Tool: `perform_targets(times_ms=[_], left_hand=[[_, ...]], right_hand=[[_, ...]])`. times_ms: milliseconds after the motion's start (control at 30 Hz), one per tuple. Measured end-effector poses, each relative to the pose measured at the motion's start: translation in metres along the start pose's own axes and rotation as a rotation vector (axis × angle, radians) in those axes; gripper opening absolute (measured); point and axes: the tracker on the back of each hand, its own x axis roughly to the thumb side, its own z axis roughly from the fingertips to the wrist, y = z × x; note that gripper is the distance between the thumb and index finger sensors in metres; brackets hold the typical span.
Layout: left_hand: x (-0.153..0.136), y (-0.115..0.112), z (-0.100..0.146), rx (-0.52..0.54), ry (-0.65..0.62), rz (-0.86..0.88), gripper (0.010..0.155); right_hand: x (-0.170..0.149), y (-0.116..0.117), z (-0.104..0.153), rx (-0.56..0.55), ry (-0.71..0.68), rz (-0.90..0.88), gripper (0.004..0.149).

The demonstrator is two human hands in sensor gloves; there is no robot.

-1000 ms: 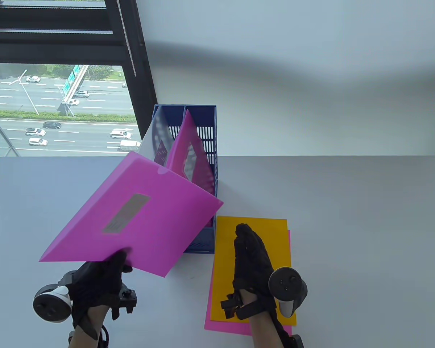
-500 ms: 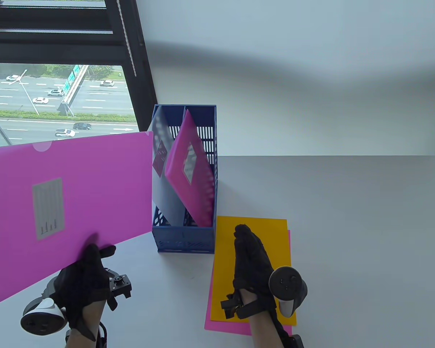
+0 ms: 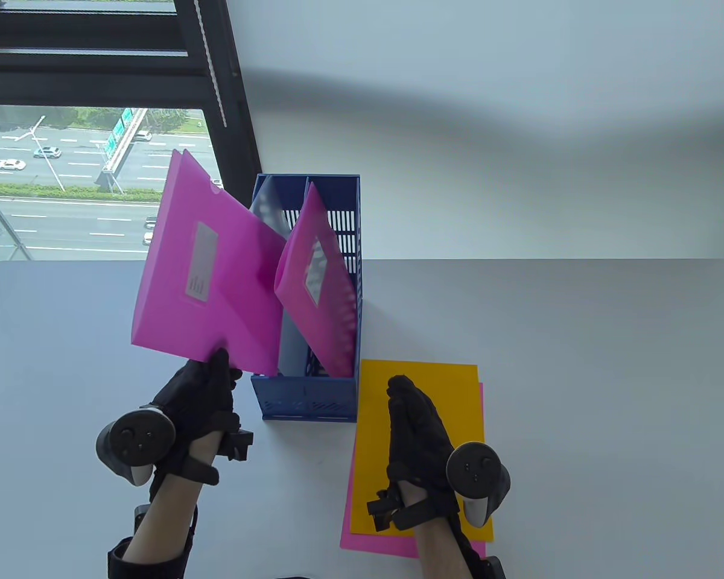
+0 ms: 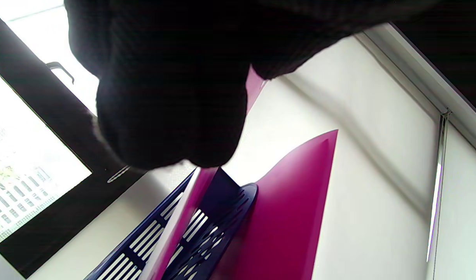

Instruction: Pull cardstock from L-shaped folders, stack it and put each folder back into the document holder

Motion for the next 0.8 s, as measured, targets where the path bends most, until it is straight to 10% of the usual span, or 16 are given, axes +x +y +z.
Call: perform_targets(times_ms=[200, 533, 800], left_hand=[[-0.01, -0.023, -0.006, -0.101, 0.066, -0.057, 0.049], [0.015, -0.009, 0.001, 0.104, -0.106, -0.094, 0.044], [0.055, -0.018, -0.013, -0.092, -0.025, 0.044, 0.057]], right_hand=[[0.001, 0.003, 0.001, 0.019, -0.004, 0.004, 0.046], [-0.002, 0.004, 0.0, 0.036, 0.004, 0.016, 0.046], [-0.001, 0.004, 0.0, 0.037, 0.002, 0.011, 0.046]])
